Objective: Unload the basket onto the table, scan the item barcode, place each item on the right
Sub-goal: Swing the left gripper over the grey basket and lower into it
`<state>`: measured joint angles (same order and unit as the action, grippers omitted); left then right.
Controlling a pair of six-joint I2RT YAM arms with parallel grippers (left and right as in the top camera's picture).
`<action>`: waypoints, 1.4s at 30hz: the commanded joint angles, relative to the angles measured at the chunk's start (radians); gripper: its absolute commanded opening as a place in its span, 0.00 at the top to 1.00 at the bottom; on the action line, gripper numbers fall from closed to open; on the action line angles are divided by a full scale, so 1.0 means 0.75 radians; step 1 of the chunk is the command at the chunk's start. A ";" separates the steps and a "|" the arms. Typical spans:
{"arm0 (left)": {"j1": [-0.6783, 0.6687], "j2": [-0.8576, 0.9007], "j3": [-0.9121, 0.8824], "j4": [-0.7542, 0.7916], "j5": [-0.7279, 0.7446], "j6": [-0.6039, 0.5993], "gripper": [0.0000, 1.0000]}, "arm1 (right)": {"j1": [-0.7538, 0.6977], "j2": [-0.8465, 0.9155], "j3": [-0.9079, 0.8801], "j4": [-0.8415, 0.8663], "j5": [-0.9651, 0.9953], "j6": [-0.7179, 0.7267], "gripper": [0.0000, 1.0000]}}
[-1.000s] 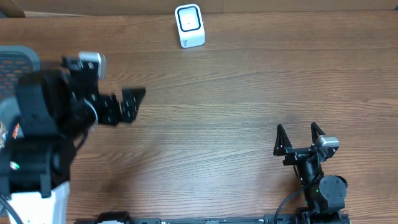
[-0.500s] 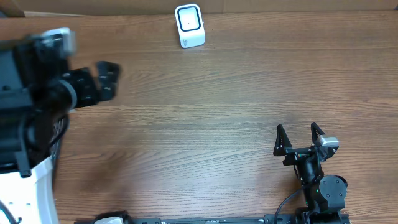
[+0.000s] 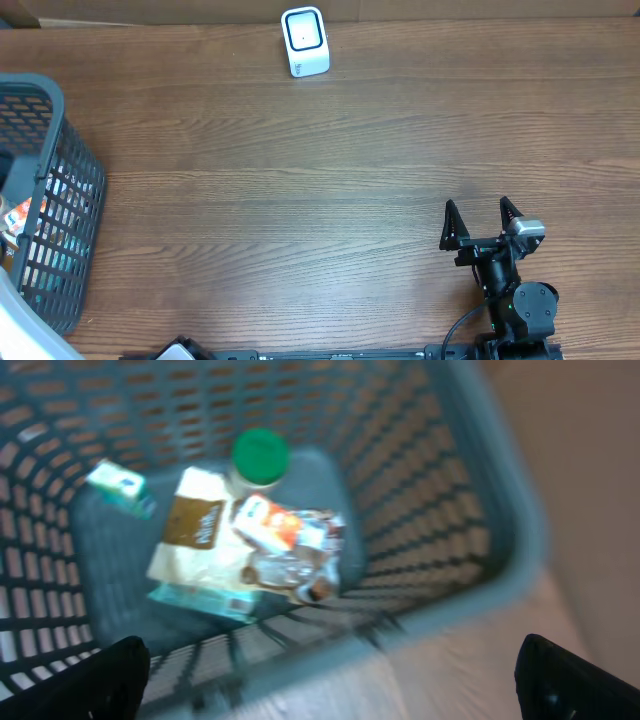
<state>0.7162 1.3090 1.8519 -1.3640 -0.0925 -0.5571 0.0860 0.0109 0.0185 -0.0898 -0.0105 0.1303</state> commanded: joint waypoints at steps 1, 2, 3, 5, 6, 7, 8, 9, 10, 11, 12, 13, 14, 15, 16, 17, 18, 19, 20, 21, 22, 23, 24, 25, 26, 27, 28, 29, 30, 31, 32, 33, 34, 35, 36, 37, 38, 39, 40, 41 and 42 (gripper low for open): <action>0.078 0.132 0.010 -0.030 -0.065 -0.013 0.00 | 0.007 -0.011 -0.014 0.007 0.011 -0.001 0.00; 0.106 0.156 0.010 -0.038 -0.063 -0.001 0.00 | 0.007 -0.011 -0.014 0.007 0.011 -0.001 0.00; 0.130 0.177 0.010 -0.046 -0.060 0.008 0.00 | 0.007 -0.011 -0.014 0.007 0.011 -0.001 0.00; 0.175 0.226 0.010 -0.052 -0.040 0.048 0.00 | 0.007 -0.011 -0.014 0.007 0.011 -0.001 0.00; 0.190 0.245 0.010 -0.051 -0.034 0.068 0.00 | 0.007 -0.011 -0.014 0.007 0.011 -0.001 0.00; 0.206 0.265 0.010 -0.050 -0.034 0.080 0.00 | 0.007 -0.011 -0.014 0.007 0.011 -0.001 0.00; 0.222 0.287 0.010 -0.046 -0.033 0.091 0.00 | 0.007 -0.011 -0.014 0.007 0.011 -0.001 0.00; 0.235 0.308 0.010 -0.039 -0.022 0.109 0.00 | 0.007 -0.011 -0.014 0.007 0.011 -0.001 0.00; 0.243 0.330 0.010 -0.026 -0.005 0.133 0.02 | 0.007 -0.011 -0.014 0.007 0.011 -0.001 0.00; 0.245 0.351 0.010 -0.013 0.015 0.163 0.05 | 0.007 -0.011 -0.014 0.007 0.011 -0.001 0.00; 0.245 0.372 0.010 -0.001 0.030 0.188 0.08 | 0.007 -0.011 -0.014 0.007 0.011 -0.001 0.00; 0.244 0.398 0.010 0.012 0.043 0.219 0.10 | 0.007 -0.011 -0.014 0.007 0.011 -0.001 0.00; 0.241 0.426 0.010 0.024 0.050 0.242 0.12 | 0.007 -0.011 -0.014 0.007 0.011 -0.001 0.00; 0.240 0.453 0.010 0.036 0.050 0.252 0.13 | 0.007 -0.011 -0.014 0.007 0.011 -0.001 0.00; 0.240 0.483 0.010 0.046 0.050 0.262 0.15 | 0.007 -0.011 -0.014 0.007 0.011 -0.001 0.00; 0.240 0.512 0.010 0.051 0.050 0.267 0.16 | 0.007 -0.011 -0.014 0.007 0.011 -0.001 0.00; 0.240 0.550 0.010 0.061 0.050 0.283 0.20 | 0.007 -0.011 -0.014 0.007 0.011 -0.001 0.00; 0.240 0.578 0.010 0.067 0.050 0.299 0.27 | 0.007 -0.011 -0.014 0.007 0.011 -0.001 0.00; 0.240 0.617 0.010 0.078 0.050 0.321 0.31 | 0.007 -0.011 -0.014 0.007 0.011 -0.001 0.00; 0.240 0.645 0.010 0.090 0.050 0.339 0.32 | 0.007 -0.011 -0.014 0.007 0.011 -0.001 0.00; 0.239 0.672 0.010 0.103 0.054 0.357 0.33 | 0.007 -0.011 -0.014 0.007 0.011 -0.001 0.00; 0.232 0.701 0.010 0.118 0.055 0.361 0.33 | 0.007 -0.011 -0.014 0.007 0.011 -0.001 0.00; 0.227 0.726 0.010 0.133 0.055 0.368 0.33 | 0.007 -0.011 -0.014 0.007 0.011 -0.001 0.00; 0.221 0.748 0.010 0.148 0.055 0.381 0.33 | 0.007 -0.011 -0.014 0.007 0.011 -0.001 0.00; 0.213 0.771 0.010 0.164 0.054 0.393 0.33 | 0.007 -0.011 -0.014 0.007 0.011 -0.001 0.00; 0.207 0.792 0.010 0.181 0.055 0.405 0.33 | 0.007 -0.011 -0.014 0.007 0.011 0.000 0.00; 0.201 0.812 0.010 0.196 0.055 0.413 0.33 | 0.007 -0.011 -0.014 0.007 0.011 -0.001 0.00; 0.195 0.828 0.010 0.206 0.054 0.416 0.33 | 0.007 -0.011 -0.014 0.007 0.011 -0.001 0.00; 0.189 0.846 0.010 0.216 0.054 0.423 0.33 | 0.007 -0.011 -0.014 0.007 0.011 -0.001 0.00; 0.184 0.864 0.010 0.222 0.054 0.426 0.34 | 0.007 -0.011 -0.014 0.007 0.011 -0.001 0.00; 0.180 0.880 0.009 0.229 0.050 0.429 0.36 | 0.007 -0.011 -0.014 0.007 0.011 0.000 0.00; 0.179 0.896 0.009 0.235 0.049 0.432 0.36 | 0.007 -0.011 -0.014 0.007 0.011 -0.001 0.00; 0.179 0.914 0.009 0.244 0.049 0.435 0.36 | 0.007 -0.011 -0.014 0.007 0.011 -0.001 0.00; 0.179 0.928 0.009 0.250 0.048 0.435 0.37 | 0.007 -0.011 -0.014 0.008 0.011 -0.001 0.00; 0.179 0.942 0.009 0.255 0.045 0.435 0.39 | 0.007 -0.011 -0.014 0.007 0.011 -0.001 0.00; 0.179 0.955 0.009 0.260 0.045 0.448 0.38 | 0.007 -0.011 -0.014 0.007 0.011 -0.001 0.00; 0.179 0.969 0.009 0.266 0.045 0.458 0.39 | 0.007 -0.011 -0.014 0.007 0.011 -0.001 0.00; 0.179 0.979 0.008 0.271 0.045 0.465 0.40 | 0.007 -0.011 -0.014 0.007 0.011 -0.001 0.00; 0.179 0.989 0.005 0.275 0.044 0.470 0.41 | 0.007 -0.011 -0.014 0.007 0.011 -0.001 0.00; 0.179 0.997 -0.001 0.275 0.038 0.481 0.42 | 0.007 -0.011 -0.014 0.007 0.011 -0.001 0.00; 0.179 1.005 -0.012 0.280 0.016 0.480 0.43 | 0.007 -0.011 -0.014 0.007 0.011 -0.001 0.00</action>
<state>0.8505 2.0354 1.8519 -1.1591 -0.0608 -0.2317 0.0860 0.0109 0.0185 -0.0906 -0.0101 0.1303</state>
